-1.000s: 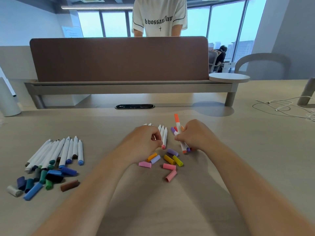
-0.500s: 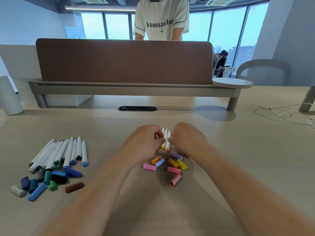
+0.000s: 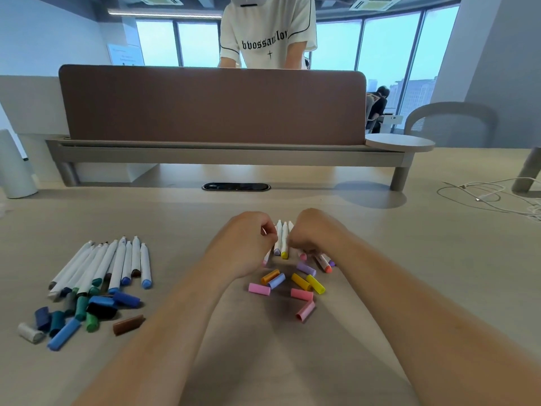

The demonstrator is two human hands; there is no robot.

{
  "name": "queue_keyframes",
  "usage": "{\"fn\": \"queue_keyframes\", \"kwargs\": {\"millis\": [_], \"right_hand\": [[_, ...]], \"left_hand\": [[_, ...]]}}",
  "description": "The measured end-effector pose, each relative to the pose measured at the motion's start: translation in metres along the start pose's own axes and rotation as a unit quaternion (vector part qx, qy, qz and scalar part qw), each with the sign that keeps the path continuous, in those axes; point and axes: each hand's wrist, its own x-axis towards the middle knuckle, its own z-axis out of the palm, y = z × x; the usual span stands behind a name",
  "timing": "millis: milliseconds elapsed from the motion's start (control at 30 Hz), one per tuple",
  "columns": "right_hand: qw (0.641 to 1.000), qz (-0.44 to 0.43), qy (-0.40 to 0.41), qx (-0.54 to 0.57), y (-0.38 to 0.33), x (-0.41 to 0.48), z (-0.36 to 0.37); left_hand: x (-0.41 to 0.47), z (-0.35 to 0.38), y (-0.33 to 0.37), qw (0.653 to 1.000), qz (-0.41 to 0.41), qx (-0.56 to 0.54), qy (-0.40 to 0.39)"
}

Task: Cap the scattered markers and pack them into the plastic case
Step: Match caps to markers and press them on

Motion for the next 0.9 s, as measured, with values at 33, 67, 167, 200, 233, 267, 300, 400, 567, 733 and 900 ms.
{"fn": "queue_keyframes", "kwargs": {"millis": [33, 67, 167, 200, 233, 267, 300, 400, 567, 733, 900], "right_hand": [[0.999, -0.003, 0.0, 0.035, 0.004, -0.005, -0.005], [0.998, -0.007, -0.003, 0.069, 0.008, -0.012, -0.011], [0.987, -0.01, -0.029, 0.157, 0.019, -0.037, -0.027], [0.984, -0.013, -0.032, 0.174, 0.023, -0.044, -0.029], [0.982, -0.017, -0.034, 0.186, 0.027, -0.048, -0.03], [0.979, -0.022, -0.035, 0.201, 0.03, -0.051, -0.029], [0.974, -0.027, -0.038, 0.221, 0.033, -0.051, -0.028], [0.953, -0.04, -0.048, 0.295, 0.042, -0.05, -0.021], [0.935, -0.057, -0.06, 0.345, 0.046, -0.049, -0.014], [0.926, -0.07, -0.058, 0.365, 0.049, -0.05, -0.013], [0.917, -0.11, -0.041, 0.382, 0.051, -0.056, -0.013]], "left_hand": [[0.0, 0.0, 0.001, 1.0, -0.004, 0.01, -0.016], [-0.001, 0.001, 0.002, 0.999, -0.002, 0.022, -0.035], [-0.004, 0.004, 0.006, 0.992, 0.026, 0.055, -0.106], [-0.006, 0.004, 0.007, 0.989, 0.038, 0.059, -0.132], [-0.007, 0.004, 0.008, 0.985, 0.049, 0.058, -0.153], [-0.008, 0.005, 0.01, 0.982, 0.057, 0.05, -0.171], [-0.009, 0.006, 0.011, 0.98, 0.063, 0.038, -0.187], [-0.013, 0.008, 0.015, 0.969, 0.085, 0.028, -0.229], [-0.014, 0.015, 0.015, 0.96, 0.116, 0.085, -0.241], [-0.015, 0.01, 0.015, 0.965, 0.087, 0.112, -0.22], [-0.003, -0.007, 0.004, 0.995, -0.007, -0.074, -0.06]]}}
